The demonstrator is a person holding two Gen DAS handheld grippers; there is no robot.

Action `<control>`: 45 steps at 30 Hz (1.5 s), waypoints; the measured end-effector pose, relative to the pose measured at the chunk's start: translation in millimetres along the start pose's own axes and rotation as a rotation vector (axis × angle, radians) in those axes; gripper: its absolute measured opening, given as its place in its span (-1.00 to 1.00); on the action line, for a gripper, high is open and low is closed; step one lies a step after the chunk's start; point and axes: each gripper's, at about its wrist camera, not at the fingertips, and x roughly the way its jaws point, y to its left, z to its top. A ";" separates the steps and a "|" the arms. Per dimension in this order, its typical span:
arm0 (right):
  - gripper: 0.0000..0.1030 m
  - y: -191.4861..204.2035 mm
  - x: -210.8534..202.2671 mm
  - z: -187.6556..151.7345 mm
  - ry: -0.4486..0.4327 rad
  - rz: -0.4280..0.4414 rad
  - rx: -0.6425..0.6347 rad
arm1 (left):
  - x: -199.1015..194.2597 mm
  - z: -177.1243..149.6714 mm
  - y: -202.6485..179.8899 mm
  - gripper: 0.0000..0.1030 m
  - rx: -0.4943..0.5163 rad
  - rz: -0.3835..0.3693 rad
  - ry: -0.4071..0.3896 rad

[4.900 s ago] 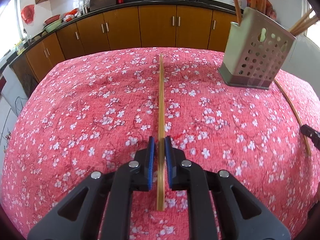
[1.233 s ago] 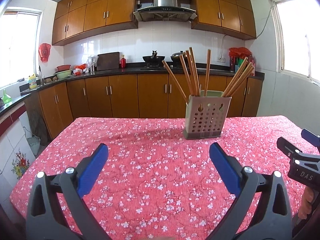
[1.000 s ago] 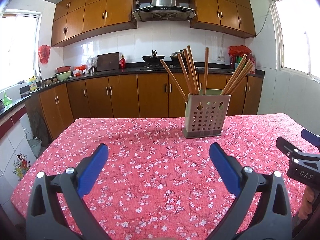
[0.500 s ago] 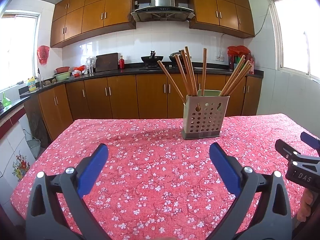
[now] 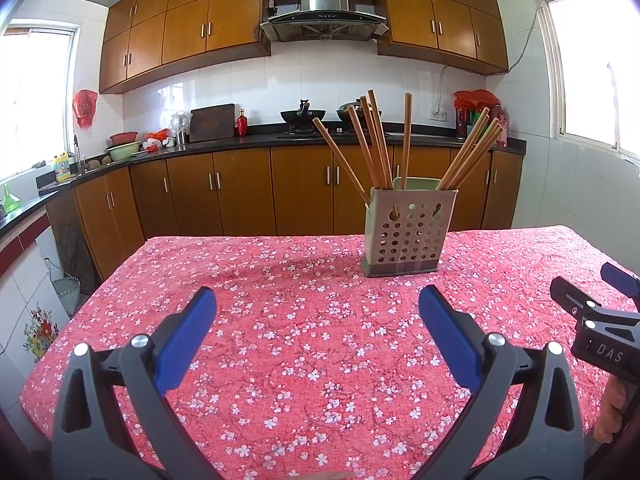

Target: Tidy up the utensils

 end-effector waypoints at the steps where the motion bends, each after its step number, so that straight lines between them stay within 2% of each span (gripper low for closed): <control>1: 0.97 0.2 0.0 0.0 0.000 0.000 0.000 | 0.0 -0.2 0.2 0.92 -0.001 0.000 0.000; 45: 0.97 -1.8 1.0 -0.3 0.001 -0.003 0.004 | 2.4 -1.5 2.6 0.92 -0.012 -0.001 0.005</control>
